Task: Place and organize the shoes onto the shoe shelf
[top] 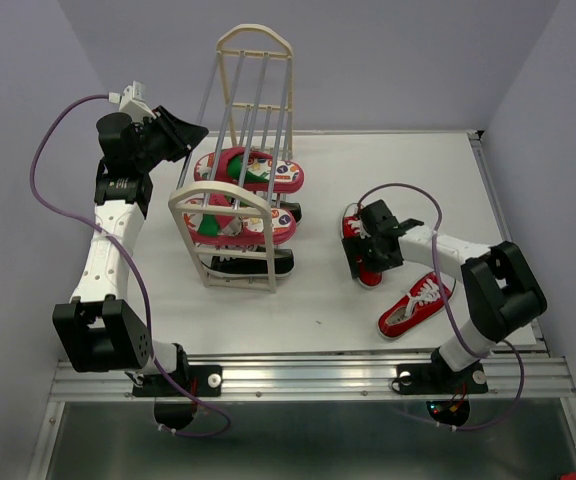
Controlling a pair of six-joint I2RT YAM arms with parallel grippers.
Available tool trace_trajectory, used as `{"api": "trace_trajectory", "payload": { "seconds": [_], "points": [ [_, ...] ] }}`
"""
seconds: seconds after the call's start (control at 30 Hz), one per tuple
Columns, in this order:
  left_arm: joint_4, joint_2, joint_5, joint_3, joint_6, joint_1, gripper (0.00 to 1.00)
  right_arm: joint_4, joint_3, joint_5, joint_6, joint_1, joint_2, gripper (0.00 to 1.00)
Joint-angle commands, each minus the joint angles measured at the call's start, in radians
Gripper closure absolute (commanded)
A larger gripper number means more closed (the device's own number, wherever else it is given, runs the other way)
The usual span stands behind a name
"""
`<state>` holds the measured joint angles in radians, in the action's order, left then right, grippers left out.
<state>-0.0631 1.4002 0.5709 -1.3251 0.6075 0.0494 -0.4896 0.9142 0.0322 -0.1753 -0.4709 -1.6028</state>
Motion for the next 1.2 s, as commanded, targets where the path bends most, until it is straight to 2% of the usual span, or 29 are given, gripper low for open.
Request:
{"api": "trace_trajectory", "payload": {
  "seconds": [0.0,0.03,0.1,0.13,0.2,0.27,0.33,0.5,0.63,0.7,0.73,0.87,0.9,0.93,1.0,1.07,1.17],
  "points": [
    [0.048,0.039,-0.031,0.018,-0.098,-0.013,0.85,-0.003,0.035,0.058,-0.026,-0.011,-0.014,0.19],
    [0.048,0.036,-0.032,0.02,-0.098,-0.013,0.85,-0.001,0.035,0.063,-0.027,-0.011,-0.014,0.37],
    [0.046,0.034,-0.034,0.021,-0.097,-0.013,0.85,0.0,0.034,0.092,-0.027,-0.011,-0.008,0.6],
    [0.045,0.034,-0.032,0.023,-0.097,-0.013,0.85,0.008,0.031,0.112,-0.021,-0.011,0.01,0.79],
    [0.042,0.033,-0.032,0.027,-0.094,-0.013,0.85,0.028,0.026,0.144,0.0,-0.011,0.043,0.92],
    [0.039,0.031,-0.032,0.027,-0.094,-0.013,0.85,0.054,0.028,0.161,0.026,-0.011,0.105,0.99],
    [0.032,0.031,-0.031,0.032,-0.092,-0.013,0.85,0.135,0.035,0.195,0.048,-0.011,0.17,0.99],
    [0.031,0.031,-0.025,0.03,-0.097,-0.013,0.85,0.186,0.127,0.253,0.129,-0.011,0.231,0.99],
    [0.039,0.037,-0.017,0.02,-0.106,-0.013,0.85,0.204,0.259,0.282,0.199,-0.011,0.245,0.99],
    [0.042,0.037,-0.014,0.018,-0.11,-0.013,0.85,0.206,0.348,0.238,0.267,-0.011,0.25,0.99],
    [0.043,0.037,-0.014,0.017,-0.112,-0.013,0.85,0.207,0.38,0.203,0.301,-0.011,0.25,0.99],
    [0.046,0.042,-0.011,0.01,-0.118,-0.013,0.85,0.181,0.543,-0.104,0.428,-0.011,0.238,0.99],
    [0.048,0.043,-0.008,0.007,-0.118,-0.013,0.85,0.149,0.624,-0.15,0.468,-0.011,0.227,0.99],
    [0.049,0.045,-0.008,0.006,-0.12,-0.013,0.85,0.113,0.678,-0.281,0.5,-0.011,0.209,0.99],
    [0.052,0.048,-0.005,0.001,-0.121,-0.013,0.85,-0.01,0.789,-0.395,0.557,-0.011,0.134,0.99],
    [0.051,0.048,-0.008,0.0,-0.123,-0.013,0.85,-0.154,0.977,-0.533,0.606,-0.023,0.039,0.99],
    [0.054,0.049,-0.008,-0.003,-0.129,-0.013,0.85,-0.307,1.201,-0.612,0.681,-0.064,-0.051,0.99]
  ]
}}
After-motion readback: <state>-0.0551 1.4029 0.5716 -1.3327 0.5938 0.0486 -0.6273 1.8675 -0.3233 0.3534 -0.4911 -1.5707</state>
